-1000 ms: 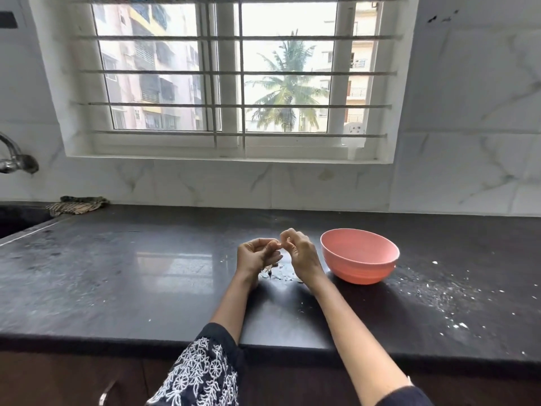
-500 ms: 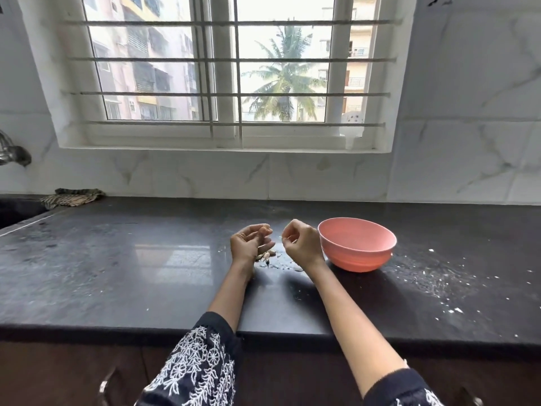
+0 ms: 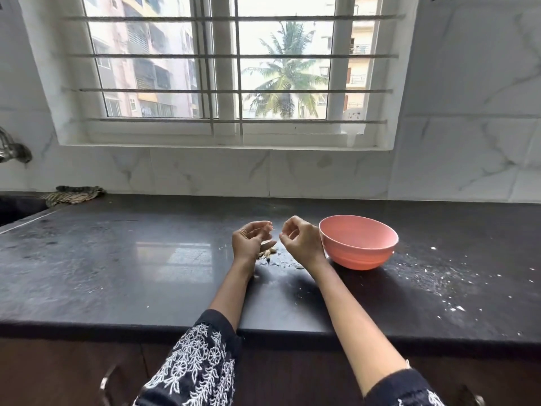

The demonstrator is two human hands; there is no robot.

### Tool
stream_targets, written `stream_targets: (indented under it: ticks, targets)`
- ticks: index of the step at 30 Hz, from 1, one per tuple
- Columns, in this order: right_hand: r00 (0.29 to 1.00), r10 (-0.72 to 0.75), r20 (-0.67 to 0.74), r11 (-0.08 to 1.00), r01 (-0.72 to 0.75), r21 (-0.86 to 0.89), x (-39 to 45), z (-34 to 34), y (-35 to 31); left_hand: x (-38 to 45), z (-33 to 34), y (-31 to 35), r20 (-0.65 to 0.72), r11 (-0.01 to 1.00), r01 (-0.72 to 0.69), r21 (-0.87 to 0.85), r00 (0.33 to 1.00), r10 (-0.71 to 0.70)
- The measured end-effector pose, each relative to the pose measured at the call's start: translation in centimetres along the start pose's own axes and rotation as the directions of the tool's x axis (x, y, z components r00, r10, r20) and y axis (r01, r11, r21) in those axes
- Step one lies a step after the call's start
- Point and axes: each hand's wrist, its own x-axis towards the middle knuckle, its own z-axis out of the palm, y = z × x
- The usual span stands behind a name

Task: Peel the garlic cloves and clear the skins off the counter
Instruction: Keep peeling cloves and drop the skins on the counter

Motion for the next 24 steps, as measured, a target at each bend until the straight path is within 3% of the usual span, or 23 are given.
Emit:
stream_targets:
  ticks: [13, 24]
  targets:
    - [0.999, -0.01, 0.045, 0.998, 0.007, 0.066, 0.0, 0.2, 0.1, 0.4, -0.2, -0.6, 0.054, 0.999, 0.01, 0.043, 0.998, -0.012]
    - [0.997, -0.078, 0.017, 0.995, 0.079, -0.055, -0.3, 0.8, 0.2, 0.6, -0.4, -1.1, 0.057, 0.983, -0.077, 0.167, 0.996, 0.068]
